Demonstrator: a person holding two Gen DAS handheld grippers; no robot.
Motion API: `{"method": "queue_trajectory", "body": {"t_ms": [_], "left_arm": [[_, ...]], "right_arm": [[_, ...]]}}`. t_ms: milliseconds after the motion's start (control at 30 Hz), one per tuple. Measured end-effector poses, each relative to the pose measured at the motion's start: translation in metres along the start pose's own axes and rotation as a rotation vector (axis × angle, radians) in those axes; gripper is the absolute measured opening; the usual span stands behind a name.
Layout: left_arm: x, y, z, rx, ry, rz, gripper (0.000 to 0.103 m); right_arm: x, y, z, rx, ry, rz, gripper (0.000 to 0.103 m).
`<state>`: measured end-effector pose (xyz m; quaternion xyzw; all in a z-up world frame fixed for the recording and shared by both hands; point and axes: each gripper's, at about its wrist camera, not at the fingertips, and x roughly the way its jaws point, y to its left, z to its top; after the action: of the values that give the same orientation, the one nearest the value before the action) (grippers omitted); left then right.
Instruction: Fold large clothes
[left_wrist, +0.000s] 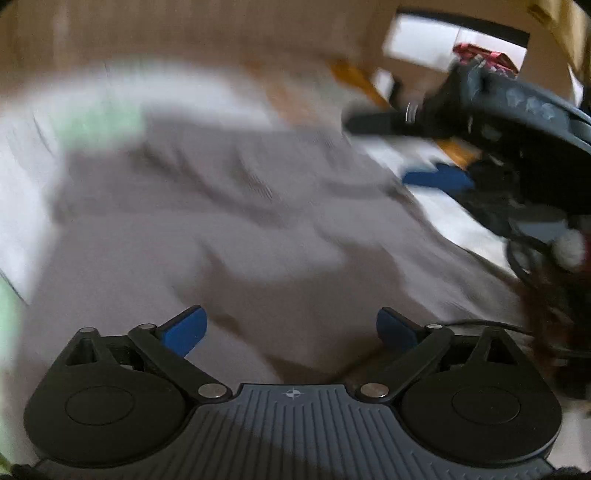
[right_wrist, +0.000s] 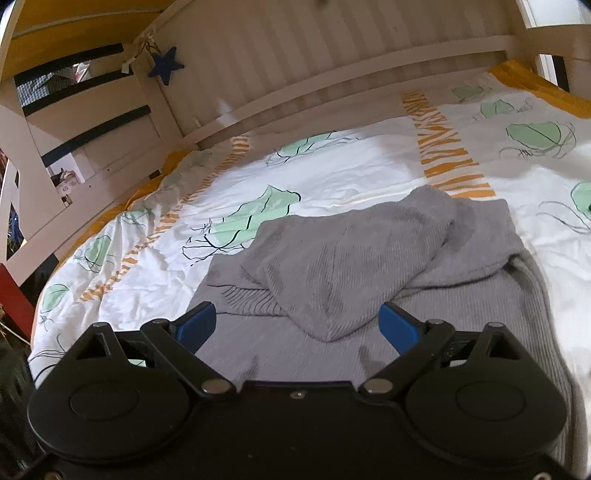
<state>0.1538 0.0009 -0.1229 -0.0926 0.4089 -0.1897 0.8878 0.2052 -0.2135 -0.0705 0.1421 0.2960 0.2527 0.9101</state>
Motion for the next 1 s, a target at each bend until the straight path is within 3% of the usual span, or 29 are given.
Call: {"method": "queue_trajectory", "body": {"t_ms": [67,233,433,567,733,1000], "left_arm": [[-0.002,0.006,0.001,-0.091,0.074,-0.056,0.089],[-0.043,0.028,0.01,-0.193,0.008,-0.085,0.089],[-0.105,0.044,0.006,-0.192,-0.114,-0.008,0.09],[-0.131,0.051,-0.005,-0.192,-0.136,0.025,0.09],[-0.14,0.059,-0.02,-0.164,-0.09,0.081,0.09],[-0.131,0.072,-0.05,-0.113,0.05,0.172,0.09]], "right_arm": [[-0.009,0.0,0.0,0.006,-0.011,0.002,0.095],[-0.035,0.002,0.002,0.017,-0.042,0.013,0.095],[-0.065,-0.003,0.0,0.049,0.007,0.025,0.096],[-0.091,-0.011,-0.008,0.084,0.035,0.013,0.097],[-0.117,-0.028,-0.021,0.142,0.09,-0.042,0.1],[-0.139,-0.052,-0.045,0.203,0.191,-0.188,0.1]]}}
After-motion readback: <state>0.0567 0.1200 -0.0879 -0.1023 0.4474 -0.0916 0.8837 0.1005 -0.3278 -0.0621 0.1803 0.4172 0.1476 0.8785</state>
